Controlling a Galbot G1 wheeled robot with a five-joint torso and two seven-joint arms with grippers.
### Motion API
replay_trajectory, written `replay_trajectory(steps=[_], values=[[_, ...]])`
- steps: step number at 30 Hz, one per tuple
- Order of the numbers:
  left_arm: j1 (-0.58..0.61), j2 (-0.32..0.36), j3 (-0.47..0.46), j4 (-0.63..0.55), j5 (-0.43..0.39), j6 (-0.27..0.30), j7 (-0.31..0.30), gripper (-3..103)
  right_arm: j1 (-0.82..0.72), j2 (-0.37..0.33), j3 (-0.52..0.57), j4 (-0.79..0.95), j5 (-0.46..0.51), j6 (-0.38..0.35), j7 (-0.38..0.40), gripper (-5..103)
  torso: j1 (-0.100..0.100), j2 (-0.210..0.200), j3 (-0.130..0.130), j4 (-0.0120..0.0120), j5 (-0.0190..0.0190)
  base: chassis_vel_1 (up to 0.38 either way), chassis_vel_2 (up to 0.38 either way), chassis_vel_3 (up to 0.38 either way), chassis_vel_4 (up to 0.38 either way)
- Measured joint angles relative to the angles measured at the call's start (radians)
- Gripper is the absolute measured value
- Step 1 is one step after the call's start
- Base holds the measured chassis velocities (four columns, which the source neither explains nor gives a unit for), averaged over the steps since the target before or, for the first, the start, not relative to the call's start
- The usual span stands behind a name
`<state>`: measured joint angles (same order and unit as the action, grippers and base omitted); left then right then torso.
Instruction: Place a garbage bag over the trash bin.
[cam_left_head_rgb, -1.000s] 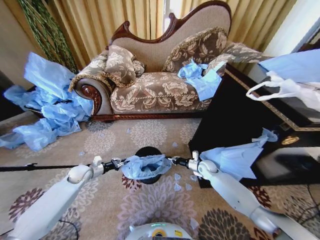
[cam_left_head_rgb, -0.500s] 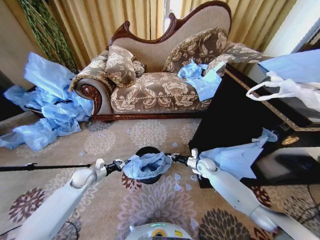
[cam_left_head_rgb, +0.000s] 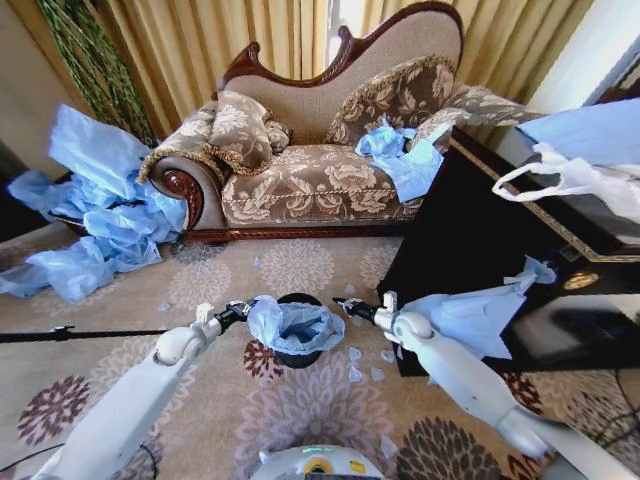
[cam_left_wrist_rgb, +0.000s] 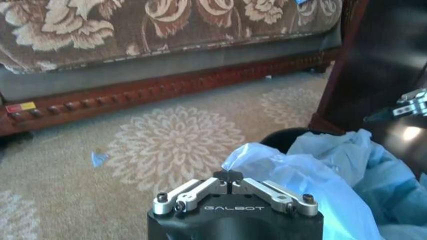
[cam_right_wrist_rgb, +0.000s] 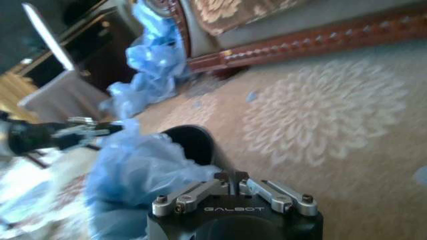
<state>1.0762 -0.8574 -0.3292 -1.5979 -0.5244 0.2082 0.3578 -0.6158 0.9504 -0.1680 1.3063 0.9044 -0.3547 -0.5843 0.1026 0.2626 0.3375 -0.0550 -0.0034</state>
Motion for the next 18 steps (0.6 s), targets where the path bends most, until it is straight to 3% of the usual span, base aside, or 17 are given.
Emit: replay_trajectory(steps=[1,3,7,9,11,15,16,18], values=[[0.003,0.001,0.000,0.000,0.003,-0.001,0.005,0,-0.002,-0.008,0.003,-0.002,0.000,-0.013,-0.022,8,0.000,0.000,0.000,0.0000,-0.0001,0.000,0.000,0.000,0.000],[0.005,0.002,-0.001,0.001,0.004,-0.002,0.008,0,-0.003,-0.014,0.004,-0.009,-0.011,-0.016,-0.042,8,0.000,0.000,0.000,-0.0002,-0.0001,0.000,0.000,0.000,0.000],[0.008,0.003,-0.001,0.004,0.005,-0.005,0.019,0,0.001,-0.008,-0.006,-0.061,-0.104,0.006,-0.110,30,0.000,0.000,0.000,-0.0003,0.0001,0.000,0.000,0.000,0.000],[0.008,0.003,-0.001,0.004,0.004,-0.006,0.021,0,0.004,-0.005,-0.007,-0.072,-0.128,0.010,-0.129,30,0.000,0.000,0.000,-0.0001,0.0001,0.000,0.000,0.000,0.000],[0.009,0.004,-0.001,0.004,0.003,-0.007,0.027,0,0.016,0.007,-0.012,-0.108,-0.200,0.023,-0.188,41,0.000,0.000,0.000,-0.0001,-0.0001,0.000,0.000,0.000,0.000],[0.010,0.004,-0.001,0.003,0.002,-0.009,0.034,0,0.028,0.027,-0.019,-0.139,-0.246,0.039,-0.218,51,0.000,0.000,0.000,-0.0003,0.0001,0.000,0.000,0.000,0.000],[0.011,0.003,-0.001,0.004,0.002,-0.010,0.037,0,0.036,0.037,-0.026,-0.149,-0.258,0.044,-0.222,62,0.000,0.000,0.000,-0.0002,0.0000,0.000,0.000,0.000,0.000],[0.012,0.002,-0.001,0.005,0.002,-0.011,0.039,0,0.041,0.041,-0.031,-0.154,-0.264,0.047,-0.225,62,0.000,0.000,0.000,-0.0001,-0.0002,0.000,0.000,0.000,0.000]])
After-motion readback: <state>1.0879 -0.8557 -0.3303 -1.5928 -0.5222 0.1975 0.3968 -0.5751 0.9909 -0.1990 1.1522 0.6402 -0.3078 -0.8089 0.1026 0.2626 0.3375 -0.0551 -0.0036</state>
